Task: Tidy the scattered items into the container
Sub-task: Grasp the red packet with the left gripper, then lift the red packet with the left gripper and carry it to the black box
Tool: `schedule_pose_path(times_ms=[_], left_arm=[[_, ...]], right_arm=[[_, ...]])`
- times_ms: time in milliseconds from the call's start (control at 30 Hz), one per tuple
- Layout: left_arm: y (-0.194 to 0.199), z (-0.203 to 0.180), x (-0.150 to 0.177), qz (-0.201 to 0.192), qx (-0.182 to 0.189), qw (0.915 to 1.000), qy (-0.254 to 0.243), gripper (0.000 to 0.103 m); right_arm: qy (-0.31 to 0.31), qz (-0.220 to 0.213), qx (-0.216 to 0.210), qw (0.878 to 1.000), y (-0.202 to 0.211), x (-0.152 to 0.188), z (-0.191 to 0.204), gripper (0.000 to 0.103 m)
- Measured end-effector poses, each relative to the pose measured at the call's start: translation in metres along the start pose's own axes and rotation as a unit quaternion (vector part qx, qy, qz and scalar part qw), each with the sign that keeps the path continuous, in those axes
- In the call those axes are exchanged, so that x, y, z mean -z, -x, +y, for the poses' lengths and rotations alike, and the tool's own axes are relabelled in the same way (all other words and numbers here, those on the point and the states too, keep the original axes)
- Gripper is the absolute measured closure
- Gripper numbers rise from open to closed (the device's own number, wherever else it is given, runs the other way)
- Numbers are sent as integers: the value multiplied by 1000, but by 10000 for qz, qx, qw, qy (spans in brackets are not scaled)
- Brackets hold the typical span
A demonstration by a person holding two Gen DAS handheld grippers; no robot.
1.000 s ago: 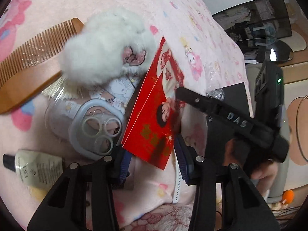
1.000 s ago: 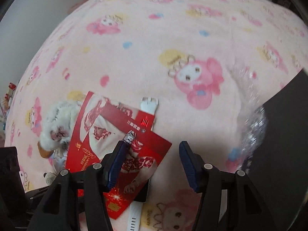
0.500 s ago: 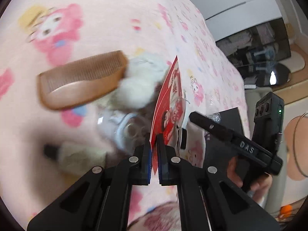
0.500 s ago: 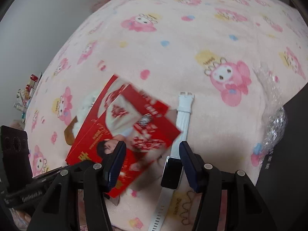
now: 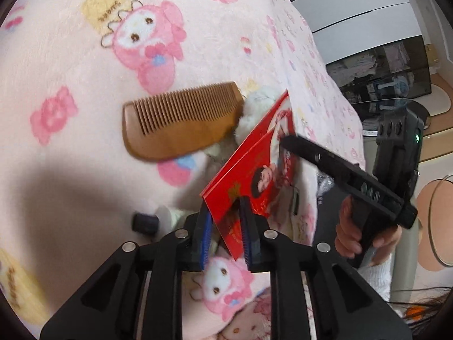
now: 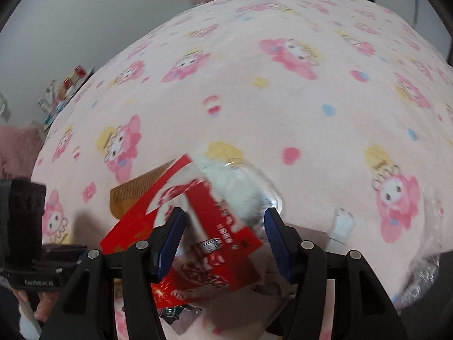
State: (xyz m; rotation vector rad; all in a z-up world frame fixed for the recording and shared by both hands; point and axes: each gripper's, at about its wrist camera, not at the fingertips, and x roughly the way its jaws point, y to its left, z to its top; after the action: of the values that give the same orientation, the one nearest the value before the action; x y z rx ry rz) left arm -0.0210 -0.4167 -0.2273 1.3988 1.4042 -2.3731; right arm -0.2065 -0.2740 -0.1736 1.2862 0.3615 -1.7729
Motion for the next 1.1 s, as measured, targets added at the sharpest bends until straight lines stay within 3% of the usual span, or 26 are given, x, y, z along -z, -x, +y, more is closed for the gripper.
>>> schedule_pose_path(times_ms=[133,200,333,400,633,900,1000,1100], left_arm=[[4,3,-8,-183,-46,9998,63,77],[7,3,-8,-284,-166,9994,64,68],[13,6,6,-312,-327,9990,62,61],[16,6,11,-379,-442,9983,-7,56],[14,3,19,-521,-638,9965,-105,57],[16,-5,35,-436,-641,9960,-442,56],[14,-2,33,-457,-623,9964,-341,57],[15,-7,35,-489,-739,9954,-378,57]], right_arm=[[-114,226,-186,9995,-3,13,2,48],[-185,388,-362,9984,1,23,4,48],[-190,786,-823,9933,12,53,18,48],[-190,825,-807,9931,18,61,22,48],[-267,705,-483,9960,1,55,20,48],[-246,1105,-814,9902,8,78,31,49],[-346,898,-627,9934,4,71,27,49],[-525,859,-726,9923,-7,64,28,48]])
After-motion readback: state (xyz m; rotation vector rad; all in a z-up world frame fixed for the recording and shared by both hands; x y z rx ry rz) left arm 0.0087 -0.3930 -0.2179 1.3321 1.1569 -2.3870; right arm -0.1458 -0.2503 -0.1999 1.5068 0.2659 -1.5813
